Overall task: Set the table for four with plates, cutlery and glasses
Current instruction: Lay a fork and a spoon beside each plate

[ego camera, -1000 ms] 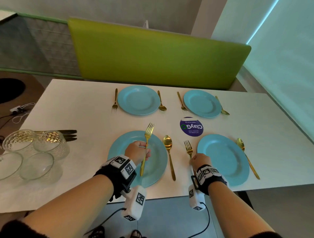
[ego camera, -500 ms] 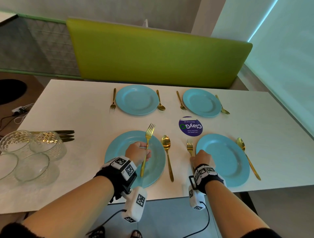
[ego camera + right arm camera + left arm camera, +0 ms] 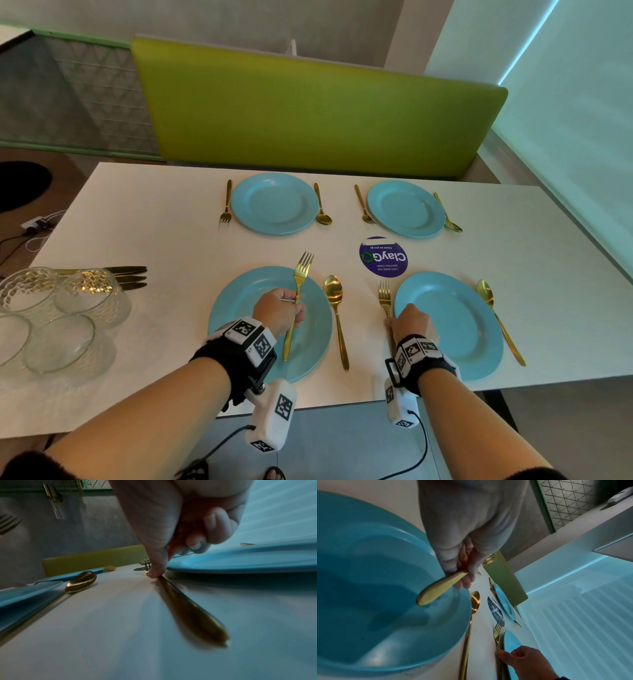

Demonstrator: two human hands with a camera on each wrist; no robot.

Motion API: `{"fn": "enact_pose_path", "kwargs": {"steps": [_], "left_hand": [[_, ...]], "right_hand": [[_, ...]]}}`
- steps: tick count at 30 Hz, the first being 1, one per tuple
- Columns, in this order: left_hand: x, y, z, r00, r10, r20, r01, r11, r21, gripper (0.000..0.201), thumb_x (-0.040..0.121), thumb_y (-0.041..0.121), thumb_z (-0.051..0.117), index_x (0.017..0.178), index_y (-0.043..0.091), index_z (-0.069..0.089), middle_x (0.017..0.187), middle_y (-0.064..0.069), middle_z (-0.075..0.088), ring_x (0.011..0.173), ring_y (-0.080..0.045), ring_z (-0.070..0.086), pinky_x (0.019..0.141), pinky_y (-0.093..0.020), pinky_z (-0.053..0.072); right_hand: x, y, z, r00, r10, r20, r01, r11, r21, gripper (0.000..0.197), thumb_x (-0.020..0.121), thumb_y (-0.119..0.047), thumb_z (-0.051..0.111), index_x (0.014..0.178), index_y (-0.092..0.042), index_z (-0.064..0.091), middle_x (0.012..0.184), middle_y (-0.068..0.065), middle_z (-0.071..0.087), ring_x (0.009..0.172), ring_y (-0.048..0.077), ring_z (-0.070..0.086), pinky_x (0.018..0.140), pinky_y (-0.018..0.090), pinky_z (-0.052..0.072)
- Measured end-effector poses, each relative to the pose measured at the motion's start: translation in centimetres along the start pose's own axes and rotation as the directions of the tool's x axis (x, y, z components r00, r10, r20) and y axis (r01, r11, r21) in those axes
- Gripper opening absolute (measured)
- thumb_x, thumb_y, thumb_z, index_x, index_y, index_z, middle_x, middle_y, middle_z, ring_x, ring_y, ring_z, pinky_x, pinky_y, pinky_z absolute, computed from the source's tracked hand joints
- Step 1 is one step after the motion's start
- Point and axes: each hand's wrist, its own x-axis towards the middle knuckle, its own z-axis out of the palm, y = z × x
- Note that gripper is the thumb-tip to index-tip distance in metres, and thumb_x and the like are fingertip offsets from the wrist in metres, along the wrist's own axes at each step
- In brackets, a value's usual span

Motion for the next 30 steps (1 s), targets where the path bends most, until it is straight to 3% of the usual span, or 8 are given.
{"fn": "enact_pose_path", "kwargs": {"steps": [3, 10, 16, 21, 25, 30], "left_hand": [[0.1, 0.1, 0.0, 1.0, 0.002, 0.005, -0.002, 1.0, 0.003, 0.014, 0.089, -0.001, 0.054, 0.096, 0.011, 0.056, 0.077, -0.004, 0.064, 0.07, -0.017, 0.063, 0.079, -0.034, 0.056], [0.0, -0.1, 0.8, 1.0, -0.007, 0.024, 0.007, 1.0, -0.002, 0.017, 0.088, -0.002, 0.056, 0.102, 0.009, 0.057, 0.079, -0.005, 0.063, 0.072, -0.018, 0.063, 0.077, -0.033, 0.056], [-0.5, -0.2, 1.2, 0.999, -0.002, 0.036, 0.002, 1.0, 0.005, 0.017, 0.088, -0.001, 0.056, 0.099, 0.012, 0.056, 0.085, -0.007, 0.064, 0.08, -0.02, 0.064, 0.082, -0.035, 0.057], [-0.6, -0.3, 1.3, 0.999, -0.003, 0.045, 0.003, 1.0, 0.0, 0.016, 0.088, -0.001, 0.056, 0.097, 0.012, 0.055, 0.079, -0.004, 0.063, 0.074, -0.018, 0.063, 0.078, -0.034, 0.056], [-0.9, -0.3, 1.3, 0.999, -0.002, 0.049, 0.002, 1.0, 0.008, 0.016, 0.088, -0.001, 0.056, 0.096, 0.013, 0.055, 0.081, -0.005, 0.064, 0.077, -0.02, 0.064, 0.084, -0.037, 0.057], [-1.3, -0.5, 1.1, 0.999, -0.017, 0.041, 0.017, 1.0, 0.013, 0.014, 0.088, 0.0, 0.056, 0.095, 0.012, 0.057, 0.078, -0.005, 0.065, 0.07, -0.018, 0.063, 0.08, -0.038, 0.056]], "right_hand": [[-0.1, 0.3, 0.1, 1.0, -0.004, 0.019, 0.004, 1.0, -0.01, 0.042, 0.082, -0.037, 0.068, 0.108, -0.006, 0.057, 0.103, 0.013, 0.065, 0.094, 0.03, 0.064, 0.075, 0.034, 0.053], [-0.4, 1.1, -0.3, 0.999, 0.003, 0.051, -0.003, 1.0, -0.016, 0.041, 0.082, -0.035, 0.069, 0.109, -0.007, 0.056, 0.106, 0.013, 0.064, 0.097, 0.03, 0.063, 0.074, 0.035, 0.051], [-0.7, 1.2, -0.4, 0.999, -0.008, 0.044, 0.01, 0.999, -0.047, 0.039, 0.083, -0.034, 0.068, 0.11, -0.009, 0.056, 0.105, 0.011, 0.065, 0.096, 0.028, 0.064, 0.077, 0.035, 0.052], [-1.0, 1.5, -0.9, 0.999, -0.014, 0.049, 0.017, 0.998, -0.062, 0.041, 0.084, -0.035, 0.067, 0.114, -0.01, 0.054, 0.109, 0.01, 0.064, 0.099, 0.028, 0.064, 0.078, 0.035, 0.051], [-1.4, 1.2, -1.2, 0.998, -0.046, 0.031, 0.048, 0.998, -0.044, 0.042, 0.086, -0.039, 0.063, 0.114, -0.009, 0.052, 0.11, 0.011, 0.064, 0.1, 0.028, 0.063, 0.074, 0.034, 0.047], [-2.6, -0.5, -1.1, 0.989, -0.146, 0.027, 0.144, 0.988, 0.051, 0.043, 0.088, -0.045, 0.057, 0.112, -0.01, 0.054, 0.11, 0.009, 0.064, 0.1, 0.026, 0.062, 0.08, 0.033, 0.05]]}}
